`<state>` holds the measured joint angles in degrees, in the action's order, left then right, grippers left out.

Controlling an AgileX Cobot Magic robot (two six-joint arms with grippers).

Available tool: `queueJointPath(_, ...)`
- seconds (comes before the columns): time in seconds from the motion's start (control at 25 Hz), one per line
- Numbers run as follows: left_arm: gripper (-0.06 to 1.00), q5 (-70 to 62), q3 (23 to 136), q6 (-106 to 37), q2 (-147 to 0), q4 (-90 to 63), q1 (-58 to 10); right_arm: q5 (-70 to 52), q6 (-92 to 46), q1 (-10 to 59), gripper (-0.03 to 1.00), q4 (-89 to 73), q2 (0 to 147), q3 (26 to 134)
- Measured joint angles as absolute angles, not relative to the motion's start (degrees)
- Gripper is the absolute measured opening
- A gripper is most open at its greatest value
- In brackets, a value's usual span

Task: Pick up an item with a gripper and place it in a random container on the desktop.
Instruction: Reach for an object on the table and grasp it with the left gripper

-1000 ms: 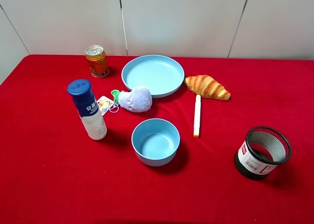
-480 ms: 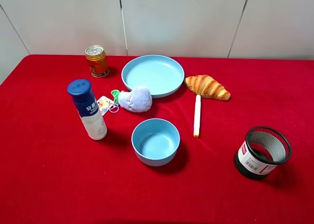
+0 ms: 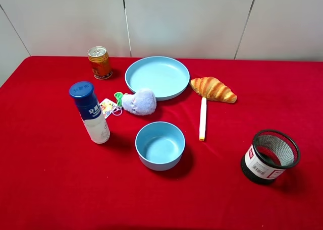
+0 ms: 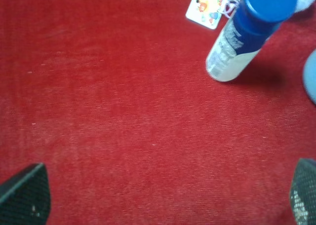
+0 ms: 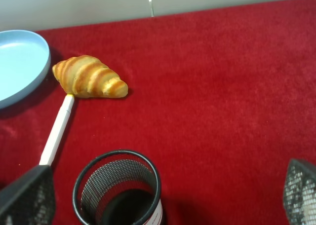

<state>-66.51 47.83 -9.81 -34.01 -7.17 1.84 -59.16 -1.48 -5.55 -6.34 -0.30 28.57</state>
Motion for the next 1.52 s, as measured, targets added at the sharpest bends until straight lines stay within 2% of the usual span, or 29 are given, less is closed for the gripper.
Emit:
queueJointPath(0.24,0.96,-66.51,50.83,-9.82,-40.66,-9.05,0.89,-59.16,-1.48,-5.55,0.69,-6.34,-0.30,28.57)
queueJointPath(0.8,0.96,-66.20,59.87,-9.08,-62.33,-8.86,-8.81,-59.16,-1.48,-5.55,0.69,-6.34,-0.30,28.57)
queueJointPath(1.12,0.96,-66.31,64.06,-4.04,-72.48,-3.12,-16.61,-59.16,-1.48,-5.55,0.69,-6.34,-0.30,28.57)
queueJointPath(1.52,0.96,-66.08,64.93,0.00,-81.39,0.00,-22.86,-59.16,-1.48,-5.55,0.69,-6.34,-0.30,28.57)
